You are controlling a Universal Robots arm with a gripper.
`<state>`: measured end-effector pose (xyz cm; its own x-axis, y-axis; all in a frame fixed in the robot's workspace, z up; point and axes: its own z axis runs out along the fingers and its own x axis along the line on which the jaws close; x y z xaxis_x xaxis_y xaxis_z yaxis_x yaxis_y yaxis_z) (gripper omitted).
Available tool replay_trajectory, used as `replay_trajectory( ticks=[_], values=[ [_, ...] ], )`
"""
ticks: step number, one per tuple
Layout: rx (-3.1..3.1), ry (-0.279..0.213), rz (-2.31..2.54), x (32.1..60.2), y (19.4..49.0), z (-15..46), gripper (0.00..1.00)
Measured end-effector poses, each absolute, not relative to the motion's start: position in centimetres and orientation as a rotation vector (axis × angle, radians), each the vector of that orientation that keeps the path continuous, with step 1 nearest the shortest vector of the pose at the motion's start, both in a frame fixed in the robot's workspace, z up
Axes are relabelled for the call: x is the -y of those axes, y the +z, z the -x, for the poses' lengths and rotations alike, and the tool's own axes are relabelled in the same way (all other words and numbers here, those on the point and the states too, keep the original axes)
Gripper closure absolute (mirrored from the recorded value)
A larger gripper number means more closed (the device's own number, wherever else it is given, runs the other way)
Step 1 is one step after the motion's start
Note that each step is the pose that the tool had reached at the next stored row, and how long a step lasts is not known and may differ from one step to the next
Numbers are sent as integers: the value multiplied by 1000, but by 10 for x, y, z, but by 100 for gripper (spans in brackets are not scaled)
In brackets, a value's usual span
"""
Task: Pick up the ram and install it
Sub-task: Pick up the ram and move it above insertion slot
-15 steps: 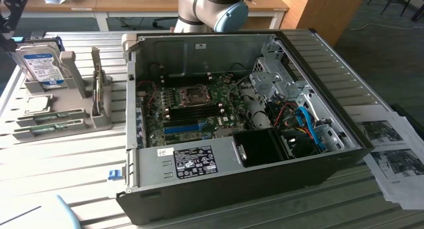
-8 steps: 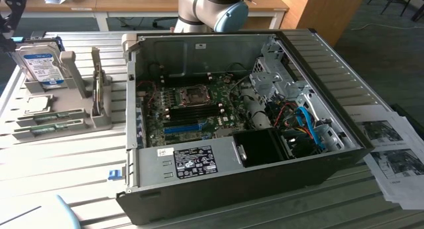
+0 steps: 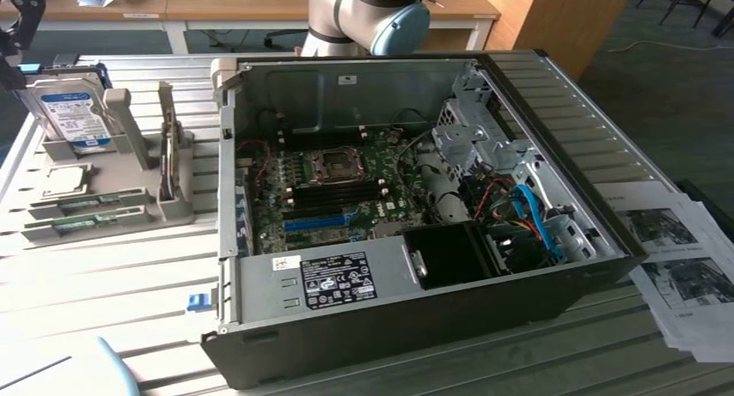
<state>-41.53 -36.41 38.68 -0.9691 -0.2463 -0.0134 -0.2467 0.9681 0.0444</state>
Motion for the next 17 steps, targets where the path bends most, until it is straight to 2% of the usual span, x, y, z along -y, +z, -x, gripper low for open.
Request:
replay_trajectory(
  ticks=[17],
  values=[
    [-3038,76,789,364,387,415,91]
  ],
)
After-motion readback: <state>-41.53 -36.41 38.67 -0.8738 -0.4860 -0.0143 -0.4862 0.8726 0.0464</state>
